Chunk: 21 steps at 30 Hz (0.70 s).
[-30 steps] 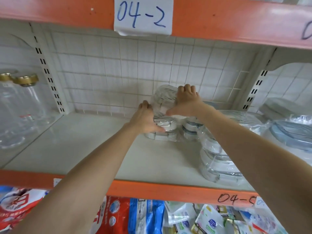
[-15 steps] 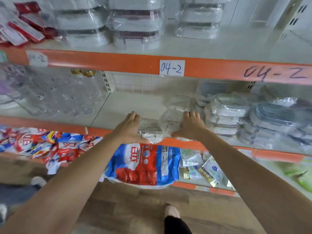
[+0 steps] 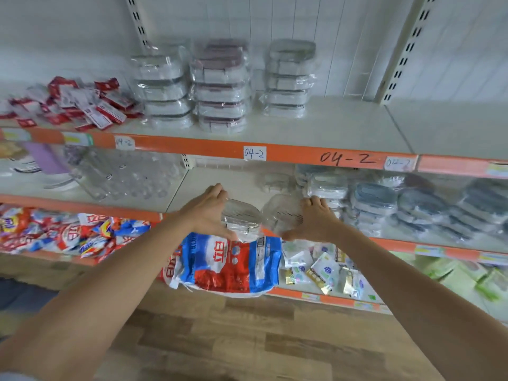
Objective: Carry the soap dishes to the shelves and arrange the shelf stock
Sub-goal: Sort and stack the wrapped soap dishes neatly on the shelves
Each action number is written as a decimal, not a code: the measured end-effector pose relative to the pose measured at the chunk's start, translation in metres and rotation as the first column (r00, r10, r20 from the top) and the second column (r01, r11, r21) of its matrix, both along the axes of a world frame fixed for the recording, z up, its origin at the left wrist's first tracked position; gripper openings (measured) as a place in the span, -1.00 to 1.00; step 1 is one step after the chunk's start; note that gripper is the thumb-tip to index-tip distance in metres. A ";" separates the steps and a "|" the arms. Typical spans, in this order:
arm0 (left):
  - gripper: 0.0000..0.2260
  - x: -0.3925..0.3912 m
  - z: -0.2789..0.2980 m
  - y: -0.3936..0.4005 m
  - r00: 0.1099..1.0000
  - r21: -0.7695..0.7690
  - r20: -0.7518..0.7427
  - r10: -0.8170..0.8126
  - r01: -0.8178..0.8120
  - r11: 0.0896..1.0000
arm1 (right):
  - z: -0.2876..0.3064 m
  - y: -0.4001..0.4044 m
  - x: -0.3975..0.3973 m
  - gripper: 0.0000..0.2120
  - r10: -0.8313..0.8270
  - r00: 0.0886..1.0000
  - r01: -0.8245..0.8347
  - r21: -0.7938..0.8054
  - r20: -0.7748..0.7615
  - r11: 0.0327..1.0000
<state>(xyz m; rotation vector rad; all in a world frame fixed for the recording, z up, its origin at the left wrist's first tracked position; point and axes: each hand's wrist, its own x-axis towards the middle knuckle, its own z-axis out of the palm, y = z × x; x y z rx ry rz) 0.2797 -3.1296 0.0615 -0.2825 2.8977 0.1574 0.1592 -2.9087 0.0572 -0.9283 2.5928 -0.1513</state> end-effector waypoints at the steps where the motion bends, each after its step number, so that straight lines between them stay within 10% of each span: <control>1: -0.13 0.000 0.013 0.005 1.000 -0.007 -0.025 0.006 -0.007 1.000 | 0.010 0.007 -0.002 0.04 0.004 1.000 -0.004 -0.025 -0.007 1.000; 21: -0.07 -0.108 0.145 -0.036 0.921 -0.105 -0.388 -0.026 -0.016 0.994 | 0.086 -0.097 -0.185 -0.01 0.050 0.985 -0.086 -0.223 -0.164 0.971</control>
